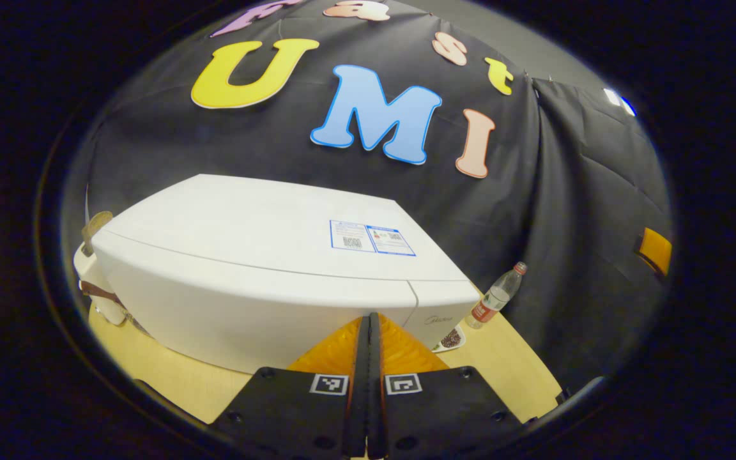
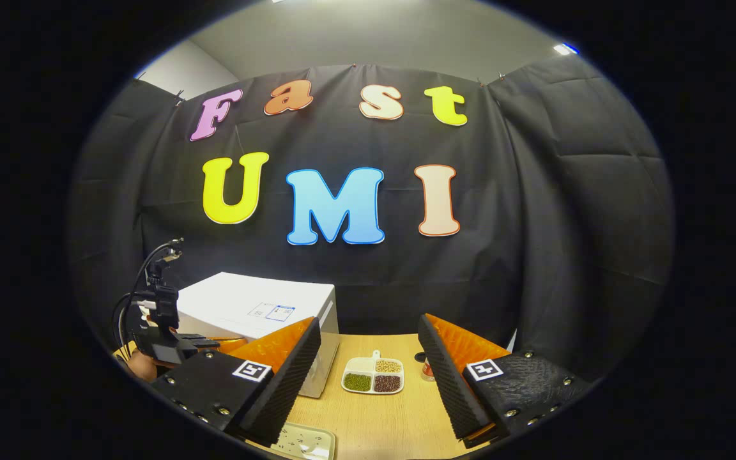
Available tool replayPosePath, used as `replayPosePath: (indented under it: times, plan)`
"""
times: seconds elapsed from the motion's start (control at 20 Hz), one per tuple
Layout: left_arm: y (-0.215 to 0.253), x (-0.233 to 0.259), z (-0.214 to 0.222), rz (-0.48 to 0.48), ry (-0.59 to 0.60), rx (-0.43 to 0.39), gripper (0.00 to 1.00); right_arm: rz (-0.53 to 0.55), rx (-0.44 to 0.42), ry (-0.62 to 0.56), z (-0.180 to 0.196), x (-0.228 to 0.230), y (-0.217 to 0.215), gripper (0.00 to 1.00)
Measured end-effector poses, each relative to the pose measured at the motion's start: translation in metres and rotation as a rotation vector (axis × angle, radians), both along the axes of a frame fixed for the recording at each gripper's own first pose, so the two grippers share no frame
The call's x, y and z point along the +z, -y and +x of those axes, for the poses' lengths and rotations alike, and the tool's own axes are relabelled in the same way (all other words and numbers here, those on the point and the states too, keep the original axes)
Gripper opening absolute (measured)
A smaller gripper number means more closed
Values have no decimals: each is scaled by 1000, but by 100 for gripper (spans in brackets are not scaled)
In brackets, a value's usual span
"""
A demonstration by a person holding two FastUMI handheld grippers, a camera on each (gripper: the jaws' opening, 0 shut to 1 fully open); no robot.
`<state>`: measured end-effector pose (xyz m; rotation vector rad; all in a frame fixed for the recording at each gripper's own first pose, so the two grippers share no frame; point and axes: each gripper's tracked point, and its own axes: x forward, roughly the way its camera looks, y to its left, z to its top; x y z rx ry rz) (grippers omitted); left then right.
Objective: Open the microwave oven with the left hand, put the food in, and close the microwave oven.
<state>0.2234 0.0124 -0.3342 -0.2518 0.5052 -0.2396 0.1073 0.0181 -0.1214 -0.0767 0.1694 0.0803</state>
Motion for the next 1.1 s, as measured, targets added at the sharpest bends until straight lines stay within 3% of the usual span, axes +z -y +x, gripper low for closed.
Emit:
replayPosePath:
  times: [0.35,0.45,0.5,0.75,0.8,0.85,0.9,1.1]
  plan:
    - [2,-3,-3,-7,-14,-1,8,-2,-16,-17,2,-4,4,95]
    - [16,2,-13,-50,-13,-36,67,-3,-16,-13,1,-1,1,95]
    - [10,8,-14,-27,10,-25,97,-3,-16,-9,0,0,0,95]
    - [-34,85,-41,41,162,49,94,2,-13,5,-18,10,0,95]
    - [-43,103,-47,57,197,63,97,1,-9,10,-25,14,-5,95]
    - [-53,125,-53,73,233,77,100,0,-4,18,-30,17,-10,95]
    - [-61,146,-60,88,268,91,94,0,3,29,-32,22,-16,95]
    - [-87,240,-91,137,427,148,96,5,22,77,-37,51,-32,95]
